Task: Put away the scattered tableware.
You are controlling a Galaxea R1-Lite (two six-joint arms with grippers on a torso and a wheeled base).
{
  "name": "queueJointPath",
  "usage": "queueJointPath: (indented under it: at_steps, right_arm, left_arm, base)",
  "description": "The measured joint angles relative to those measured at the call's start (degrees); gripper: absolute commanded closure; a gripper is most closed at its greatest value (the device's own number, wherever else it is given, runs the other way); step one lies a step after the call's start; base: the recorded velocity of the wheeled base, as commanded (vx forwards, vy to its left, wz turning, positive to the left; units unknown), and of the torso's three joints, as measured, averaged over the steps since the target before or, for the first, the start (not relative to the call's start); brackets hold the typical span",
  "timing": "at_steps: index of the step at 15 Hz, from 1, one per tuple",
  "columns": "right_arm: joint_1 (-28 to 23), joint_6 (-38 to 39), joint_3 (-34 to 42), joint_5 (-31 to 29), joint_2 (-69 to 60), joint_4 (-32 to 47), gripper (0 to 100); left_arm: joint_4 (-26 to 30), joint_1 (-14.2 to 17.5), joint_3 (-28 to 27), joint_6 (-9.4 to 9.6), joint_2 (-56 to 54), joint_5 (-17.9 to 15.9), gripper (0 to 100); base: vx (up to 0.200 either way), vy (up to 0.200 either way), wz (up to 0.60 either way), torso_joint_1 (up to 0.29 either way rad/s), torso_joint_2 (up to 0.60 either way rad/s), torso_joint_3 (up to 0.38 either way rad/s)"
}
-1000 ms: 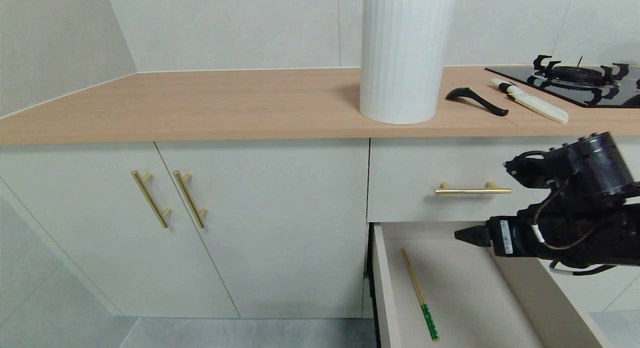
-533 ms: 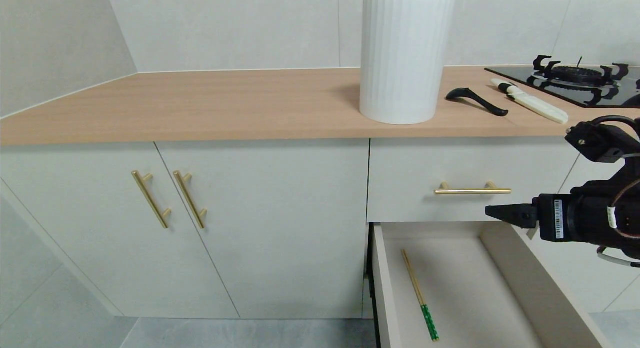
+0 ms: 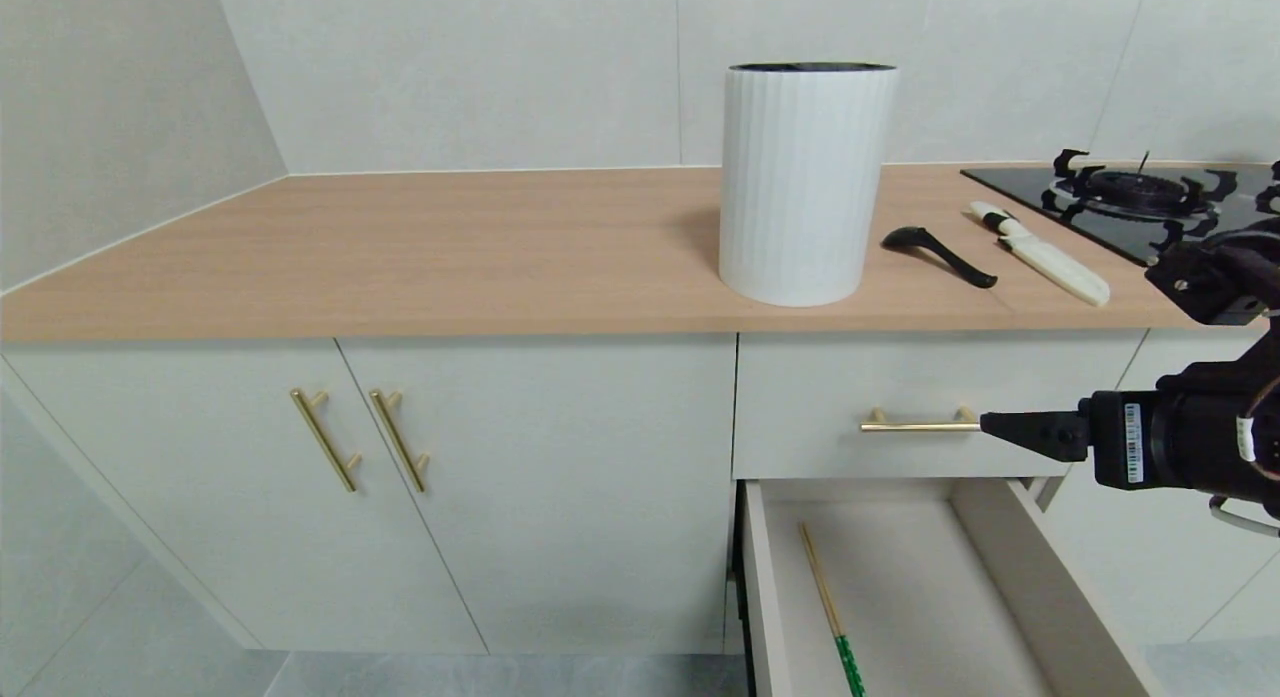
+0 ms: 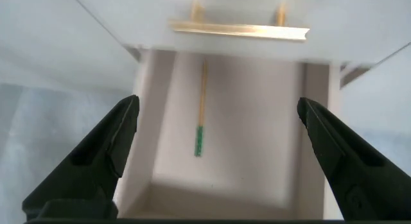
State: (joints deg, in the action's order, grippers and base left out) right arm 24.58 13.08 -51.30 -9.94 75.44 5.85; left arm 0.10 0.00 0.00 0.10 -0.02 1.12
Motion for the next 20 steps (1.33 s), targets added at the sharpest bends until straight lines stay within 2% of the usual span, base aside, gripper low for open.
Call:
queueJointPath:
  at_steps: [12,17,20]
  right_arm:
    - [0.0,-0.96,0.83,0.2,0.52,-0.13,0]
    - [0.0,-1.29,1.08,0.12,1.24,-0.05,0]
    - [-0.2,-4.22,0.87,0.12,1.71,-1.97,0]
  left_arm:
    - [-0.02,0.0,0.0,0.0,0.0,-0.01,0]
    - [0.0,0.0,0.0,-0.02,0.0,0.0,0]
    - [0.0,0.0,0.0,0.0,0.0,0.0,0]
  base:
    - [0.0,0.0,0.0,0.185,-0.47,-0.283]
    - [0.0,0.0,0.0,0.032,-0.07,-0.041]
    - [0.0,0.0,0.0,0.0,0.0,0.0]
